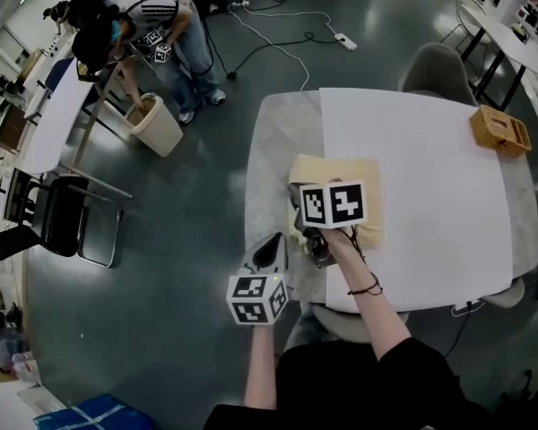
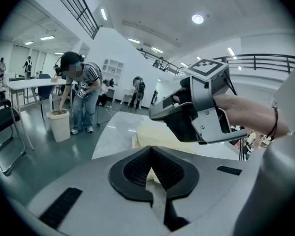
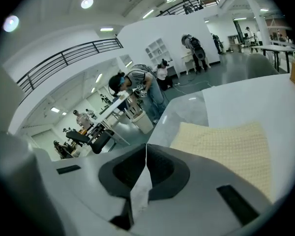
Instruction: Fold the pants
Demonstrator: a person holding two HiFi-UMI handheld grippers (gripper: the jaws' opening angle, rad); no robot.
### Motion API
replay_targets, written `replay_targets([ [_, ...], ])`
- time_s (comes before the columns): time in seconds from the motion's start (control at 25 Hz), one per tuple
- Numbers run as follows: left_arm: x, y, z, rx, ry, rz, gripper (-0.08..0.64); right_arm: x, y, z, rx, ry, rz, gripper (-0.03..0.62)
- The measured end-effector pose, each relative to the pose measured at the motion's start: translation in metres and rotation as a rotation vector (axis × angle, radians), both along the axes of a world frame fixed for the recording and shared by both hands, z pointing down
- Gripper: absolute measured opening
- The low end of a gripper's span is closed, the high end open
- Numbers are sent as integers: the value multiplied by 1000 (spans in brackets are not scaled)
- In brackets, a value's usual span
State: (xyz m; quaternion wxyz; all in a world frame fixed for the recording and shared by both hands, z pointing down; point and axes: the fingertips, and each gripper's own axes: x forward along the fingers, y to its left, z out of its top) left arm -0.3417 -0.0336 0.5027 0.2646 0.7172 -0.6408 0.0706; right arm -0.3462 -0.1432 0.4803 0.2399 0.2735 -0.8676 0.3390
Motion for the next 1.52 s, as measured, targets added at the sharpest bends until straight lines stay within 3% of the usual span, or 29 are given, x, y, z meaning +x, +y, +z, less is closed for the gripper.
replay_targets([
  [0.56, 29, -7, -68, 130, -112, 20, 14, 111, 8, -70, 199, -178, -40, 14],
  [0.68, 40, -4, -86, 169, -169, 24, 14, 141, 14, -80, 234, -231, -32, 14],
  [0.92, 59, 4, -118, 254, -196, 6, 14, 194, 27, -101, 280, -352, 10, 14],
  [1.52, 86, 30, -173, 394, -257, -32, 14, 290, 52, -148, 553, -356, 73, 14],
])
